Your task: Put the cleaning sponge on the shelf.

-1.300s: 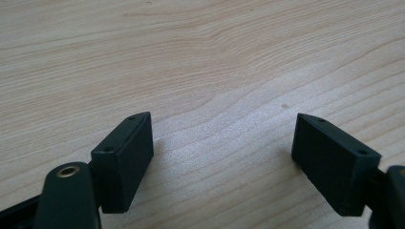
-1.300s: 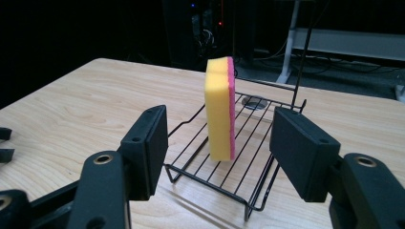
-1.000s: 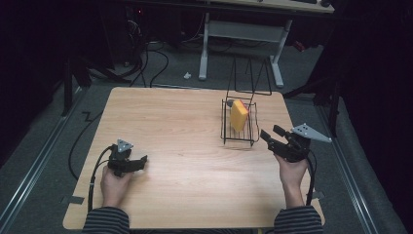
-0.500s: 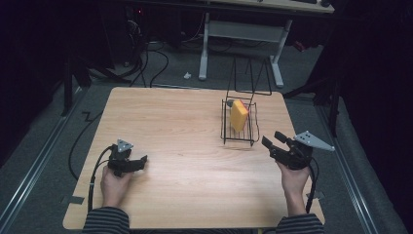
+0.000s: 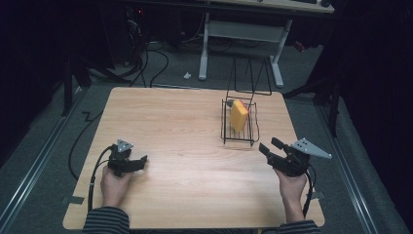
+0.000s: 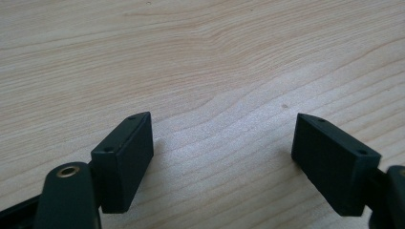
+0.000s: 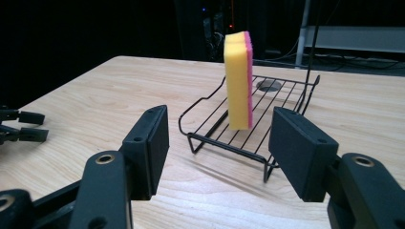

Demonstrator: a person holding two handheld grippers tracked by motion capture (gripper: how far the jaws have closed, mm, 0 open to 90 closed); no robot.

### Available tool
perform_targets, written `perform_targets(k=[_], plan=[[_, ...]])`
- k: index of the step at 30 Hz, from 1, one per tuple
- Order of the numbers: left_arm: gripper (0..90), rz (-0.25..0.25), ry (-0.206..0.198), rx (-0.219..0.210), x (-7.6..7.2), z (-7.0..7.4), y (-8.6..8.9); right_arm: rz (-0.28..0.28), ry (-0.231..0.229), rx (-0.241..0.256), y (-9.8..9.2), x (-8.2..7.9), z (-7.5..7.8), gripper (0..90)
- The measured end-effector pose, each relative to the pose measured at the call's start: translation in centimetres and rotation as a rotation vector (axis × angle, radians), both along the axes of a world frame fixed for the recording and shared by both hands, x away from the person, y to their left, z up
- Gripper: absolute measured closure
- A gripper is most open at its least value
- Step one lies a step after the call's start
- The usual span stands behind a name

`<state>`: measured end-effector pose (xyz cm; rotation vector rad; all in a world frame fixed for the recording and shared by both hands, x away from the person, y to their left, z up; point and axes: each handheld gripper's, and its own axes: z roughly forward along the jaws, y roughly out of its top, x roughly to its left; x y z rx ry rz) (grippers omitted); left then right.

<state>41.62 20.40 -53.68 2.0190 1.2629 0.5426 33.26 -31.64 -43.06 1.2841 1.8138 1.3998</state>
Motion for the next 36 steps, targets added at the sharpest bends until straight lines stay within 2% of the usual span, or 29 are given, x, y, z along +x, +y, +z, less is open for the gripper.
perform_targets(k=[11, 21, 36], plan=[[22.6, 0.000, 0.000, 0.000, 0.0, 0.0, 0.0, 0.005, 0.021, -0.013, 0.2, -0.3, -1.1, 39.6], [22.6, 0.001, 0.000, 0.000, 0.0, 0.0, 0.0, 0.009, 0.049, 0.030, 0.0, -0.3, -2.8, 39.8], [22.6, 0.001, 0.000, 0.000, 0.0, 0.0, 0.0, 0.010, 0.081, 0.034, 0.3, 0.3, -4.5, 40.2]])
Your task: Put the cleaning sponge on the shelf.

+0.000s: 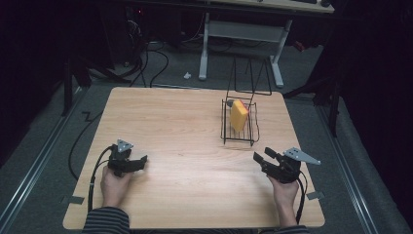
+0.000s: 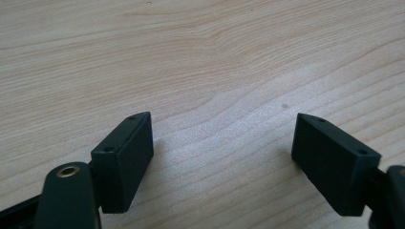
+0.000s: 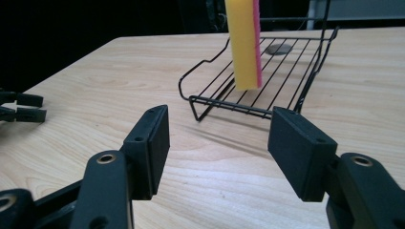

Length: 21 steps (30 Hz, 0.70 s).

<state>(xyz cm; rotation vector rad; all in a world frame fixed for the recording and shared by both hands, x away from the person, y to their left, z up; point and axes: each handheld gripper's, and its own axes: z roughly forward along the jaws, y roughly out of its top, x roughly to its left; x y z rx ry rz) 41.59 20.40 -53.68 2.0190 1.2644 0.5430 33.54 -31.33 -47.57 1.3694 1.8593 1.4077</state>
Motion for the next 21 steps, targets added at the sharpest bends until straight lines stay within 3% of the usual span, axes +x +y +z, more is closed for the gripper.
perform_targets(k=[11, 21], plan=[[22.6, 0.000, 0.000, 0.000, 0.0, 0.0, 0.0, 0.009, 0.027, -0.036, 1.0, 0.8, -0.8, 40.2], [22.6, 0.000, 0.000, 0.000, 0.0, 0.0, 0.0, 0.039, 0.048, -0.012, 1.7, 1.3, -1.6, 39.5]])
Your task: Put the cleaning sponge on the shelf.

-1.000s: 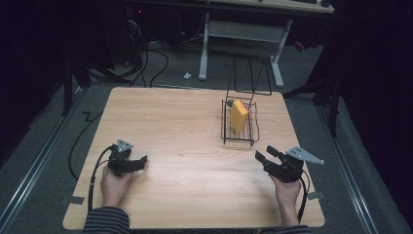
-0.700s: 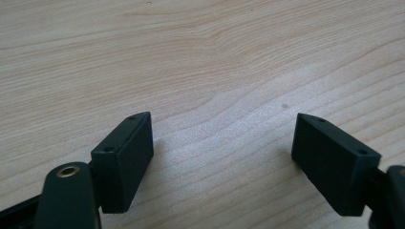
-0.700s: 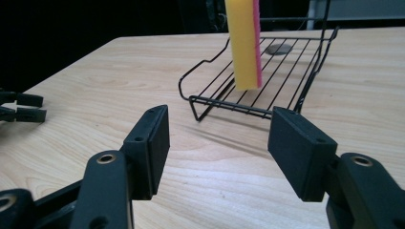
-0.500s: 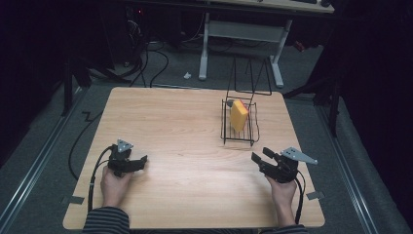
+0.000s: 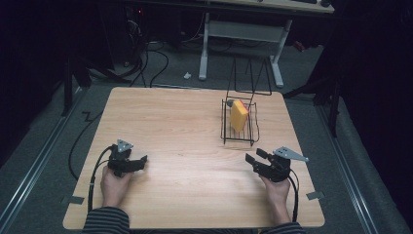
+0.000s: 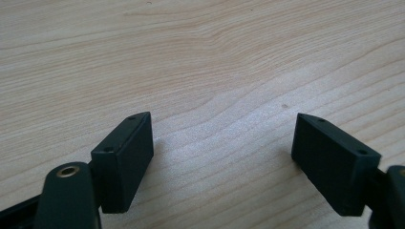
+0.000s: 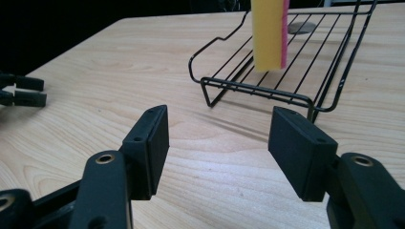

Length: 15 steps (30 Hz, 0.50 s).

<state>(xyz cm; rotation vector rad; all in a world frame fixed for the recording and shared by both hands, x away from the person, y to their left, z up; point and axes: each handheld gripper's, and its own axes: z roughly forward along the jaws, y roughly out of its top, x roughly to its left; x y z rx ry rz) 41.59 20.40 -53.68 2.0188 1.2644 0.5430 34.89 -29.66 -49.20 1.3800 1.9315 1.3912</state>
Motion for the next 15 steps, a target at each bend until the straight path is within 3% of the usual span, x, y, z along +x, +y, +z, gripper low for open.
perform_targets(k=[8, 11, 15], plan=[[22.6, 0.002, -0.003, 0.000, 0.0, 0.0, 0.0, 0.004, 0.013, -0.020, 0.3, 0.5, -0.5, 38.7], [22.6, 0.000, 0.000, 0.000, 0.0, 0.0, 0.0, 0.013, 0.056, -0.016, 0.6, 0.8, -1.0, 39.4], [22.6, 0.000, 0.000, 0.000, 0.0, 0.0, 0.0, 0.015, 0.073, -0.016, 0.8, 1.0, -1.3, 39.4]])
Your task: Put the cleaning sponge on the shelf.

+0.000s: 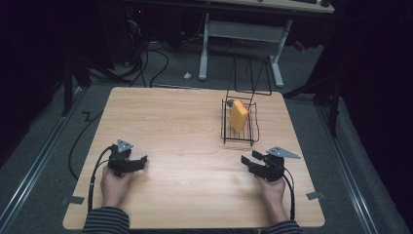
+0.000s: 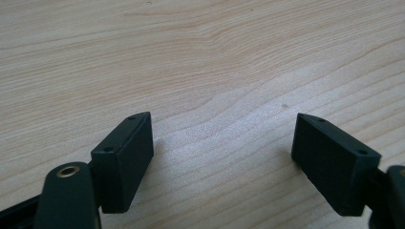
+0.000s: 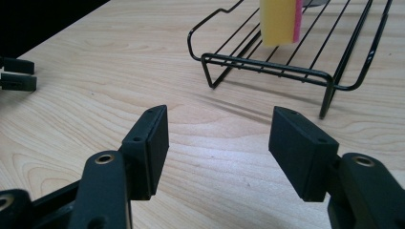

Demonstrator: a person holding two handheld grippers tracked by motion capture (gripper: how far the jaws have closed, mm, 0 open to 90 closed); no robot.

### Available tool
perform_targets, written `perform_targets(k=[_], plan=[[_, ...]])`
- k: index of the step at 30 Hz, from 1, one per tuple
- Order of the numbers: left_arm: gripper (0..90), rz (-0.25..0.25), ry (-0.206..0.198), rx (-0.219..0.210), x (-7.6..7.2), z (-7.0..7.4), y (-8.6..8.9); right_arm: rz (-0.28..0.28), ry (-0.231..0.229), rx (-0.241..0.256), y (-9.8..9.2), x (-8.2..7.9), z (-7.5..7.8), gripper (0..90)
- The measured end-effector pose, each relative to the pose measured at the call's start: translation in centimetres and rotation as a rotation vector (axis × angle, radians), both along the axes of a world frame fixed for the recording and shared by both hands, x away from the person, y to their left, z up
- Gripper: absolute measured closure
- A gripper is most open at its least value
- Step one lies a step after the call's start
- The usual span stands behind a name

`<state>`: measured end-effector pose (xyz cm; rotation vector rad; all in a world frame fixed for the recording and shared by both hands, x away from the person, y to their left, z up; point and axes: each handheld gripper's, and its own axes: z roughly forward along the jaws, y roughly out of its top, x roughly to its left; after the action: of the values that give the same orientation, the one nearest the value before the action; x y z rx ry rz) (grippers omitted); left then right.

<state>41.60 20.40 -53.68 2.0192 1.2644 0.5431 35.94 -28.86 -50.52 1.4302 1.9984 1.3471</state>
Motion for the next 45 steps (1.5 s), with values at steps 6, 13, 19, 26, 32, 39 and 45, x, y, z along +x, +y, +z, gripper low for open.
perform_targets(k=[6, 13, 19, 26, 32, 39, 45], plan=[[22.6, 0.002, -0.003, 0.000, 0.0, 0.0, 0.0, 0.002, 0.027, -0.024, 0.3, 0.4, -0.6, 39.4], [22.6, 0.000, 0.000, -0.001, 0.0, 0.0, 0.0, -0.005, 0.045, -0.052, 0.5, 0.8, -1.1, 39.2], [22.6, 0.000, 0.000, 0.000, 0.0, 0.0, 0.0, -0.009, 0.057, -0.135, 1.0, 1.1, -1.8, 38.3], [22.6, 0.002, -0.002, -0.001, 0.0, 0.0, 0.0, -0.016, 0.070, -0.189, 1.7, 1.0, -2.2, 37.4], [22.6, 0.000, 0.000, -0.001, 0.0, 0.0, 0.0, -0.026, 0.054, -0.229, 2.0, 1.0, -2.4, 37.5], [22.6, 0.002, -0.003, -0.001, 0.0, 0.0, 0.0, -0.033, 0.056, -0.279, 2.3, 1.1, -2.4, 37.3], [22.6, 0.001, -0.002, 0.000, 0.0, 0.0, 0.0, -0.036, 0.064, -0.325, 2.8, 1.2, -2.5, 36.9]])
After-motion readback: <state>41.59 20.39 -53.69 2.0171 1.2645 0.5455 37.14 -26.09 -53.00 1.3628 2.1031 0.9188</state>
